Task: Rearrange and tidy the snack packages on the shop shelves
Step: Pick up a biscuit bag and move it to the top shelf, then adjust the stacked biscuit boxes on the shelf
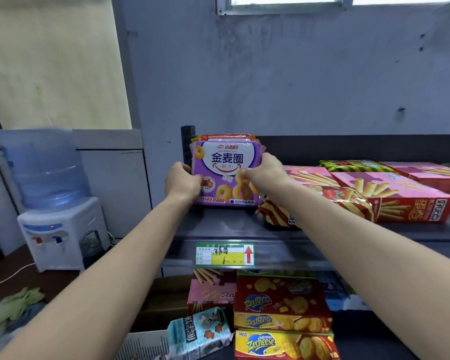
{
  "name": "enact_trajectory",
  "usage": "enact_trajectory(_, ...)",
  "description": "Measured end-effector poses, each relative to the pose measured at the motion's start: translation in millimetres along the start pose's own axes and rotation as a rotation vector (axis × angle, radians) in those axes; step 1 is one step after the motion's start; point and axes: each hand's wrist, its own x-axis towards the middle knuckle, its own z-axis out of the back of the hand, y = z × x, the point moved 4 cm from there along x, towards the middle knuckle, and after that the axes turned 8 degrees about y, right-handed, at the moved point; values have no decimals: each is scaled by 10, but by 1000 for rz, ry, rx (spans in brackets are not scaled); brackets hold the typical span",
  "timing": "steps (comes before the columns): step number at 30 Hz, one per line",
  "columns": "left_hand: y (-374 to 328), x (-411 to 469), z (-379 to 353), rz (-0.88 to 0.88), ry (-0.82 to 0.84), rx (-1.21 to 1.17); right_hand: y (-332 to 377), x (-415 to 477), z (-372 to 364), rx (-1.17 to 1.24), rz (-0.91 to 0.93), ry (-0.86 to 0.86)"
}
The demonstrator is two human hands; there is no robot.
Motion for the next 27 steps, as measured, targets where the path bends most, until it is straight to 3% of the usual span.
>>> enact_trajectory(5,-220,-275,11,-199,-99,104,34,-222,47,-170,268,-145)
enact_trajectory(13,-606,-1084,-324,-516,133,79,-188,-998,189,-189,450,-34)
enact_trajectory(17,-775,-1569,-614,-565,313,131,-563,-1364,431,-161,404,130)
enact_trajectory(20,-890,-1938,-1010,-601,480,167,-1065,-1573,658,-201,251,222)
enact_trajectory(27,-685,-2682,-2285,-454,797,243,-2304,-2094,1699,-303,-49,144)
